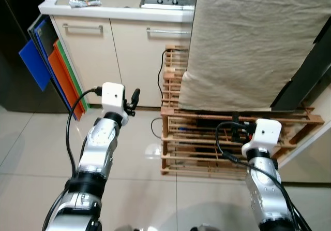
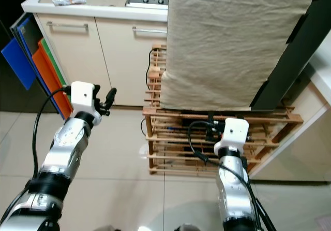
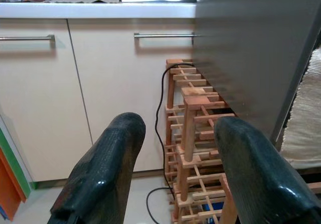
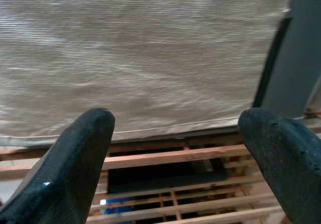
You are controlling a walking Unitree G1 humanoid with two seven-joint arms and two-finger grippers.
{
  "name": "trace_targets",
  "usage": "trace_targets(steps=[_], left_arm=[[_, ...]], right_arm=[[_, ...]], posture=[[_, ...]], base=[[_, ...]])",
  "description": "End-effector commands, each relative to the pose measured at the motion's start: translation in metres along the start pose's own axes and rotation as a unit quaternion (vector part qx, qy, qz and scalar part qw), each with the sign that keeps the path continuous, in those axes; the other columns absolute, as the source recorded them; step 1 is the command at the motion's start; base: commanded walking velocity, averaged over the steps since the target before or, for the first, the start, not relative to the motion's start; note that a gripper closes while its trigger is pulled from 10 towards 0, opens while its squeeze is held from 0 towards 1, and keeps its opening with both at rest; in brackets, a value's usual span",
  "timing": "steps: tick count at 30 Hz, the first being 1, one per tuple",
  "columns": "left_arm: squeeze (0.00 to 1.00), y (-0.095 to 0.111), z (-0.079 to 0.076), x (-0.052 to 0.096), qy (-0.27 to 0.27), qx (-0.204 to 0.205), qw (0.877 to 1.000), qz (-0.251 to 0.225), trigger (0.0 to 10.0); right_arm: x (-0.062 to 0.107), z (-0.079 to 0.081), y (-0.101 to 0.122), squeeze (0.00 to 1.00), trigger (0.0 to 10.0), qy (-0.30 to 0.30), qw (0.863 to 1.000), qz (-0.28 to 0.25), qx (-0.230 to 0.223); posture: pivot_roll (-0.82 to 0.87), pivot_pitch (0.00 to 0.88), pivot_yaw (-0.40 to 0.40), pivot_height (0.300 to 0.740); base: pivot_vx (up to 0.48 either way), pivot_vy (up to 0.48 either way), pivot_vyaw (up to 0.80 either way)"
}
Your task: Restocking fridge
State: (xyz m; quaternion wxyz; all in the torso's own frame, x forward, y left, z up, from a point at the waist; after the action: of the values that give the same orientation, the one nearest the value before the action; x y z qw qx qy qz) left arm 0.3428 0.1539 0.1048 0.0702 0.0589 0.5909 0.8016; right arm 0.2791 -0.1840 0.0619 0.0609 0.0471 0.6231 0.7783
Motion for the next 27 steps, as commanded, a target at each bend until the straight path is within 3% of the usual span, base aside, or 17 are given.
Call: trace_targets(steps=[1, 13, 14, 18, 23, 25, 27], left_arm=[[0.0, 0.008, 0.002, -0.002, 0.005, -0.005, 1.0, -0.016, 10.0], [0.0, 0.006, 0.004, -0.012, 0.014, 0.017, 1.0, 0.004, 10.0], [1.0, 0.007, 0.003, -0.012, 0.012, 0.014, 1.0, 0.001, 10.0], [1.0, 0.013, -0.002, -0.015, -0.006, 0.011, 1.0, -0.013, 10.0], [1.0, 0.011, -0.015, -0.018, -0.042, -0.033, 0.999, -0.002, 10.0], [1.0, 0.01, -0.021, -0.015, -0.069, -0.004, 0.998, -0.01, 10.0], [1.0, 0.009, -0.022, -0.014, -0.075, -0.008, 0.997, -0.008, 10.0]], right_arm=[[-0.003, 0.009, 0.004, 0.0, 10.0, 0.013, 1.0, -0.006, 0.0], [-0.008, 0.015, 0.005, 0.0, 10.0, 0.023, 1.0, 0.002, 0.002], [-0.009, 0.014, 0.006, 0.0, 10.0, 0.021, 1.0, 0.001, 0.002], [-0.011, 0.013, 0.008, 0.0, 10.0, 0.017, 1.0, -0.001, 0.002], [-0.012, 0.011, 0.007, 0.0, 10.0, 0.009, 1.0, 0.001, 0.005], [-0.013, 0.011, 0.007, 0.0, 10.0, 0.007, 1.0, -0.001, 0.005], [-0.013, 0.011, 0.007, 0.0, 10.0, 0.005, 1.0, -0.001, 0.006]], posture=[[-0.05, 0.0, 0.021, 0.74], [-0.07, 0.0, 0.019, 0.74], [-0.07, 0.0, 0.02, 0.74], [-0.08, 0.0, 0.027, 0.74], [-0.08, 0.0, 0.037, 0.74], [-0.08, 0.0, 0.04, 0.74], [-0.08, 0.0, 0.041, 0.74]], base=[[0.0, 0.48, 0.0], [0.0, 0.48, 0.0], [0.0, 0.48, 0.0], [0.0, 0.473, 0.0], [0.0, 0.361, 0.0], [0.0, 0.0, 0.0], [0.0, 0.0, 0.0]])
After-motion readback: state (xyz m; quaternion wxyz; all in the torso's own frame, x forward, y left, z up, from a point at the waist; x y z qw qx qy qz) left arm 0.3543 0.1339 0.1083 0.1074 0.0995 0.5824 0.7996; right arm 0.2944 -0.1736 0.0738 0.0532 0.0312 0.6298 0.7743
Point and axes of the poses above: a point about 5 cm out from each wrist's last joint towards the gripper, its own x axis pointing back from the gripper into the wrist, its own y axis along the axis of the wrist's last joint, z = x × y, the point moved 1 cm from there along -x, pointing out of the wrist towards the gripper, and after that the axes turned 15 degrees about -x, right-handed, at the moved point
